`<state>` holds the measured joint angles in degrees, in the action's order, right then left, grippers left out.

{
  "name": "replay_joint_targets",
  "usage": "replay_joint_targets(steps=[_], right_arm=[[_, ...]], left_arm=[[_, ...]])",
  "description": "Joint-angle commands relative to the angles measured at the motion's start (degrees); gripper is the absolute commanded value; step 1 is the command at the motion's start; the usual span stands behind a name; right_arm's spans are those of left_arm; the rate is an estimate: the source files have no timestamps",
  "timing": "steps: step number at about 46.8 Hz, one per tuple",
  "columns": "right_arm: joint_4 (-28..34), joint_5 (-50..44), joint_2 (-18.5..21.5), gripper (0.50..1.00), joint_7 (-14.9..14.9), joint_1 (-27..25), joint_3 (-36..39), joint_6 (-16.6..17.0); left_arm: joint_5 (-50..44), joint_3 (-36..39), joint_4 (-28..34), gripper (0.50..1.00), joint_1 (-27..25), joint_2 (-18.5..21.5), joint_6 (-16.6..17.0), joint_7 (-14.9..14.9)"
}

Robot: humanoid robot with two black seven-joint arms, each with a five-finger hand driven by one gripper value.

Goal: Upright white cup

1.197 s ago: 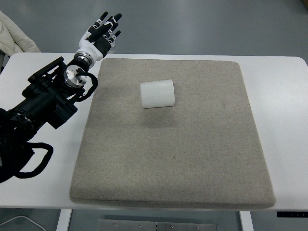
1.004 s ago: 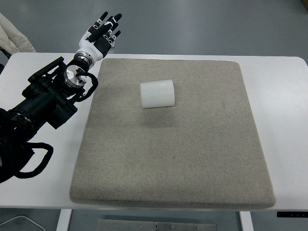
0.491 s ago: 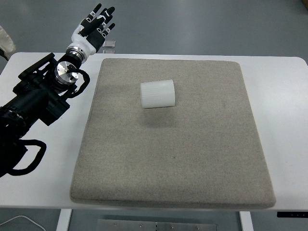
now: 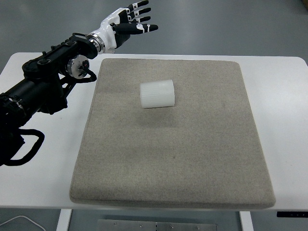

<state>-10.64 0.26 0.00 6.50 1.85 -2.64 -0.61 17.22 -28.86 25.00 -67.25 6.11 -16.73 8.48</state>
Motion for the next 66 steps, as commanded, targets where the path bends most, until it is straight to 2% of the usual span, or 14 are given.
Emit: replay_joint_targets(steps=[1,11,16,30,40,54,61,66], right_arm=[[0.00,0.00,0.00,0.930,0.00,0.00,0.00,0.00],[0.00,0.00,0.00,0.930,0.00,0.00,0.00,0.00],[0.00,0.00,0.00,0.930,0.00,0.00,0.00,0.00],[0.00,0.00,0.00,0.930,0.00,0.00,0.00,0.00],[0.00,0.00,0.00,0.930,0.00,0.00,0.00,0.00],[0.00,0.00,0.00,0.930,0.00,0.00,0.00,0.00],[0.00,0.00,0.00,0.930,0.00,0.00,0.00,0.00],[0.00,0.00,0.00,0.930,0.00,0.00,0.00,0.00]], left_arm=[[0.70,4.33,3.30,0.990,-0.25,1.53,-0.05,-2.49],[2.63,11.19,13.75,0.990,-2.10,6.98,0.30,-6.01],[6.32,11.90,18.32,0.990,-2.80,8.92,1.17,-8.47],[16.96,12.08,27.47,0.990,-2.80,10.50,3.11,-15.50],[24.25,12.78,28.26,0.986,-2.71,9.62,5.39,-16.12],[27.24,19.02,28.53,0.984,-3.06,6.81,8.03,-16.56],[30.85,19.02,28.00,0.981,-2.71,6.72,9.79,-16.47],[31.03,19.19,27.91,0.981,-2.62,6.11,9.88,-16.47]])
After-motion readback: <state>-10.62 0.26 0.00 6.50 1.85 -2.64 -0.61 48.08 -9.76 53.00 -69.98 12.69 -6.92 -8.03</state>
